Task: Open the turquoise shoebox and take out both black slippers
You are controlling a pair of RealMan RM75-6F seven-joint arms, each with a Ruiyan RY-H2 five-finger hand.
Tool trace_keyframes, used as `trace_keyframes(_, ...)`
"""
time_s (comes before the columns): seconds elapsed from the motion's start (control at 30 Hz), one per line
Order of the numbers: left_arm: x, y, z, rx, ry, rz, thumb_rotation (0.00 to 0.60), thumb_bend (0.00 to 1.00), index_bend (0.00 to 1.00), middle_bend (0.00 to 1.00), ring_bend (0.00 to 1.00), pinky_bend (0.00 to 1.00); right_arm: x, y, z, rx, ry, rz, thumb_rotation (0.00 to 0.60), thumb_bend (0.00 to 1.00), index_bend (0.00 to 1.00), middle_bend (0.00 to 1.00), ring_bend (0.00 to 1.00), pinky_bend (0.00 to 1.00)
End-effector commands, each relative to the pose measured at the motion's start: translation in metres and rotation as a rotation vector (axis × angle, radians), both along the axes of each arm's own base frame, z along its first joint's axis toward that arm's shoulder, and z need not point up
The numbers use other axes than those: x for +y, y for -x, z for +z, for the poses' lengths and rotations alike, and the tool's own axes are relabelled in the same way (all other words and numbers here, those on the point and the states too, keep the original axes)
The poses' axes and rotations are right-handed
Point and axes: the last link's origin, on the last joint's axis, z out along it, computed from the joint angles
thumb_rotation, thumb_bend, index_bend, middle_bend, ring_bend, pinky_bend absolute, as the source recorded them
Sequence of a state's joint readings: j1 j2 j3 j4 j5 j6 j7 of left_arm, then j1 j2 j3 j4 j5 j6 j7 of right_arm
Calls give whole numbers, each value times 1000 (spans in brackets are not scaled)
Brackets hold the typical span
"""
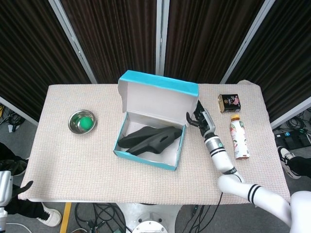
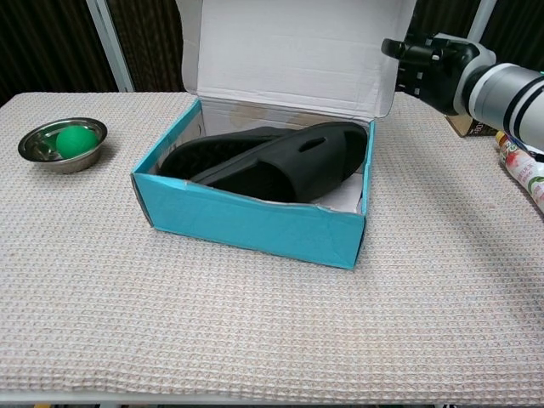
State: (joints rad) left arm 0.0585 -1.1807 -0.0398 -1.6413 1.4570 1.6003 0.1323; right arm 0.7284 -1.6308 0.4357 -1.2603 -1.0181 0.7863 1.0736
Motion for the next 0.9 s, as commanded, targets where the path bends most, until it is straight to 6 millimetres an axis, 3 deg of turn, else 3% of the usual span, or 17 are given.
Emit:
trace_keyframes(0.03, 0, 0, 0, 1, 0, -1, 600, 0, 410, 455, 275, 218, -12, 0, 12, 29, 71, -50, 600, 137, 0, 0, 0, 0)
trace_keyframes(0.2, 1, 0, 0, 0, 0, -2, 600, 0, 411, 455, 275, 218, -14, 14, 29, 81, 238, -171, 600, 101, 0, 0, 0, 0)
trace_keyframes(0.33, 4, -1, 1, 6, 4, -11, 600, 0, 411, 455, 275, 219, -1, 21, 46, 204, 382, -136, 600, 101, 0, 0, 0, 0)
trace_keyframes(0.57, 13, -3, 2, 13, 9, -43, 600, 0, 411, 455, 275, 218, 46, 24, 63, 604, 343, 284, 600, 22, 0, 0, 0, 0)
trace_keyframes(0.67, 20, -6, 4, 25, 18, -71, 600, 0, 410, 455, 275, 218, 59, 17, 71, 748, 328, 439, 600, 2, 0, 75, 0, 0)
trace_keyframes(0.8, 29, -12, 4, 25, 33, -107, 600, 0, 410, 455, 275, 219, 72, -1, 68, 913, 305, 645, 600, 0, 137, 238, 18, 93)
trace_keyframes(0.9, 34, -17, 3, 30, 41, -139, 600, 0, 410, 455, 275, 219, 73, -15, 58, 1055, 288, 767, 600, 0, 209, 251, 36, 125)
